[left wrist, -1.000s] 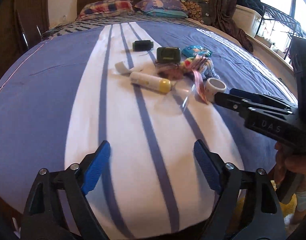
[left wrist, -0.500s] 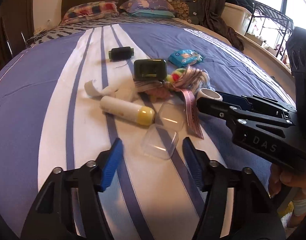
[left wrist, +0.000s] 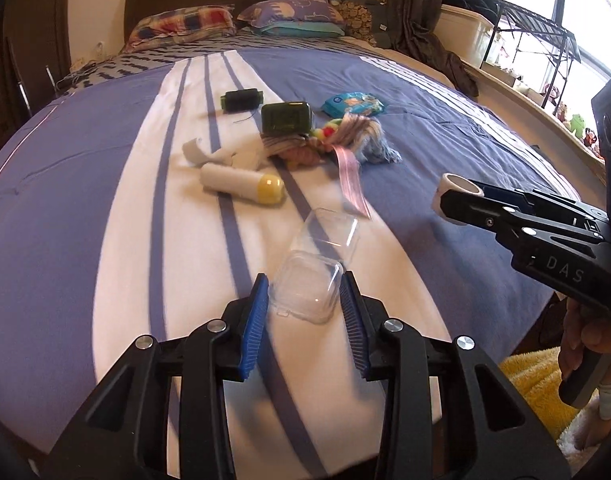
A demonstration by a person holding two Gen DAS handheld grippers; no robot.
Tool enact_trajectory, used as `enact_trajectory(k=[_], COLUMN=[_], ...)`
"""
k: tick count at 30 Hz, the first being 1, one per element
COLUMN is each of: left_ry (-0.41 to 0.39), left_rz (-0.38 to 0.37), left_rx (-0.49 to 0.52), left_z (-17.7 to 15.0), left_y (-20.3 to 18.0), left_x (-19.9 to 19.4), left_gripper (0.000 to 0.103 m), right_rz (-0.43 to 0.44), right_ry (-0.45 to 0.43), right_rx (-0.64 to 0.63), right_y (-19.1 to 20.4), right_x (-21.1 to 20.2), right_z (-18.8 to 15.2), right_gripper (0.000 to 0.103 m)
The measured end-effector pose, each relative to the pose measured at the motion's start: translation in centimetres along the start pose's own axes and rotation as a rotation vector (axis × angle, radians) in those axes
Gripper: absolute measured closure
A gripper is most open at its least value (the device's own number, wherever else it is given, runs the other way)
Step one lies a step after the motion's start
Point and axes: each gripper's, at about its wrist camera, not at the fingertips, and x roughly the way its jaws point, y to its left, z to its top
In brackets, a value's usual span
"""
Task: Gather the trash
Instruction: 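Grasp the clear plastic box with the left tool while the right tool grasps the white tape roll, then carry the plastic box and tape roll with both tools over the bin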
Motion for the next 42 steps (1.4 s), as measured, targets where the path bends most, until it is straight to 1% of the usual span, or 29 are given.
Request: enact_trajectory(k=[3, 9, 13, 15, 18, 20, 26, 29, 37, 40, 42], left_ry=[-0.008, -0.023, 0.0, 0.02, 0.067, 0.12, 0.219, 0.255, 0.378, 0.416, 0.422], left_rz=[0.008, -0.007, -0.014, -0.016, -0.026, -0.026, -0.037, -0.041, -0.039, -0.047, -0.055], left_rx=[-0.001, -0.022, -0.021, -0.023, -0.035, -0.049, -0.079, -0.097, -0.112, -0.119, -0.123], left_z=[-1.7, -6.2, -8.9, -10.4, -13.0, -15.0, -18.9, -20.3, -23.0, -23.9, -24.0], left_y=[-0.4, -1.6, -2.4, -2.7, -2.9, -2.8, -2.8, -2.6, -2.7, -2.8, -3.0], left_x=[-2.1, -6.4, -7.5, -7.6, -6.9, -5.7, -3.0, -1.8, 2.3, 3.2, 3.4], left_gripper=[0.068, 0.069, 0.069, 0.069, 0.069, 0.069, 0.069, 0.069, 0.068, 0.067, 0.068], right_rz=[0.012, 0.042, 0.056, 0.062, 0.067, 0.068, 0.088, 0.113, 0.123, 0.134, 0.146], right_ry=[0.001, 0.019, 0.044, 0.066, 0.111, 0.151, 0.254, 0.3, 0.407, 0.432, 0.437], right_rx=[-0.006, -0.012, -0.008, -0.01, -0.014, -0.018, -0.005, 0.019, 0.04, 0.048, 0.055], right_y=[0.9, 2.7, 3.6, 4.0, 4.4, 4.6, 5.0, 5.0, 5.4, 5.6, 5.5], right_x=[-1.7, -4.7, -5.7, -6.0, -5.7, -5.1, -2.4, -1.4, 1.4, 2.1, 2.3], right_z=[-1.5, -5.2, -7.7, -9.5, -11.8, -13.4, -17.4, -18.9, -22.3, -22.6, -22.7], right_gripper=[0.069, 0.069, 0.069, 0.069, 0.069, 0.069, 0.069, 0.069, 0.069, 0.067, 0.067])
